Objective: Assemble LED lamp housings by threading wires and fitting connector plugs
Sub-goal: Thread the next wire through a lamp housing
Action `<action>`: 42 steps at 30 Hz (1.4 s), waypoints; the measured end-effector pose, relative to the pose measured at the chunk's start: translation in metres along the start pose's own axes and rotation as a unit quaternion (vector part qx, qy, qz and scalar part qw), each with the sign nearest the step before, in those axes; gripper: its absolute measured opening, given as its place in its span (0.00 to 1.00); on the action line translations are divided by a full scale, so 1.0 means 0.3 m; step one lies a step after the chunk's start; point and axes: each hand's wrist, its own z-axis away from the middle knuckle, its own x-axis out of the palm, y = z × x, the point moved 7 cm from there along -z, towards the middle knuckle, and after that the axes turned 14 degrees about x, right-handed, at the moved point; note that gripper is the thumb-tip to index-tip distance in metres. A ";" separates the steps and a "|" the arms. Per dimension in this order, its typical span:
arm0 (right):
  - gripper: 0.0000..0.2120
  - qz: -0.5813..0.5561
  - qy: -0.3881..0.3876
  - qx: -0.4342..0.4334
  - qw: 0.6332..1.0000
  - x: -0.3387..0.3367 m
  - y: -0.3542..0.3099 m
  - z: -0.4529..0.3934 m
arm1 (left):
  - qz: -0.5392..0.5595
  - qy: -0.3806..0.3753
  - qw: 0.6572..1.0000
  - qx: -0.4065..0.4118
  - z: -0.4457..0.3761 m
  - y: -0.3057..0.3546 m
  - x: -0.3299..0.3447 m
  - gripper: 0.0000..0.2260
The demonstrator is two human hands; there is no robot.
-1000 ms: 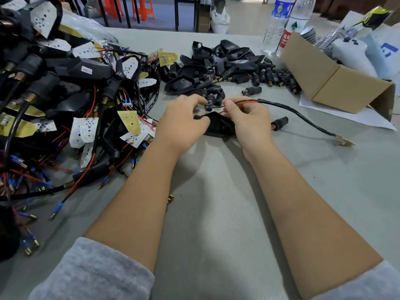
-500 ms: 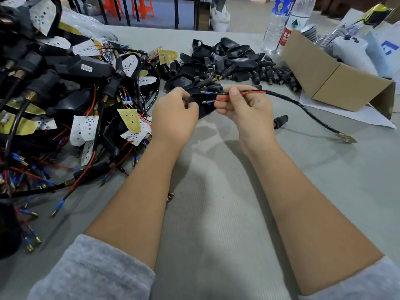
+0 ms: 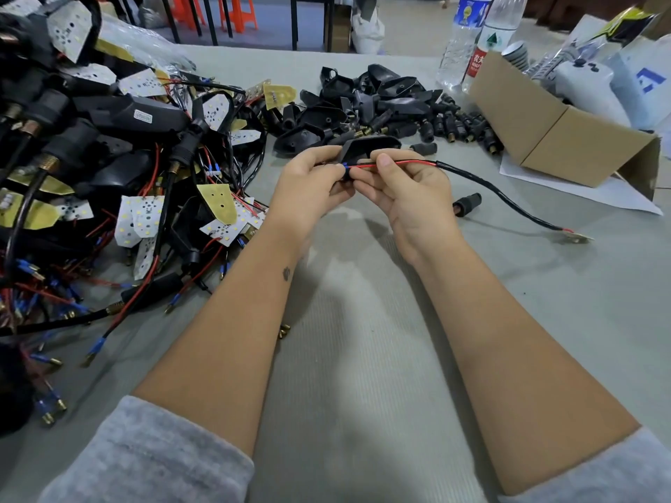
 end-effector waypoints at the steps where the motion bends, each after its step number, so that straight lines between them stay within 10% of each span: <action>1: 0.05 -0.007 -0.004 0.002 1.000 0.001 0.002 -0.001 | 0.006 0.002 1.000 0.002 -0.001 -0.002 -0.003 0.11; 33: 0.03 0.055 0.008 0.024 0.998 -0.016 0.019 -0.012 | 0.037 -0.082 0.996 0.004 0.001 -0.004 0.010 0.02; 42: 0.04 0.051 0.004 0.039 0.998 -0.014 0.022 -0.015 | -0.054 -0.152 0.986 0.031 0.021 -0.018 0.066 0.13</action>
